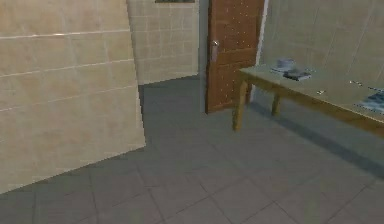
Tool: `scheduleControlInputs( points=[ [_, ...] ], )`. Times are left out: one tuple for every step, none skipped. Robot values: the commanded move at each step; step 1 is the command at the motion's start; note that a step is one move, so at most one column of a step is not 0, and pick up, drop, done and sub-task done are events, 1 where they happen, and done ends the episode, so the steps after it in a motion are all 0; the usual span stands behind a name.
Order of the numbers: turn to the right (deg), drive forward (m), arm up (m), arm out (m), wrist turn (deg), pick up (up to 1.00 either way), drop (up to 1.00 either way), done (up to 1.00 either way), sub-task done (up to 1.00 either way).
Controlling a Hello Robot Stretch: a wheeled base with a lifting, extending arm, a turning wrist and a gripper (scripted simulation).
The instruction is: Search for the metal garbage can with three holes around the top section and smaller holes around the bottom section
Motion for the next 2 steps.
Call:
scheduleControlInputs(
  points=[
    [0.0, 1.0, 0.0, 0.0, 0.0, 0.0, 0.0, 0.0, 0.0],
    [3.0, 0.0, 0.0, 0.0, 0.0, 0.0, 0.0, 0.0, 0.0]
  ],
)
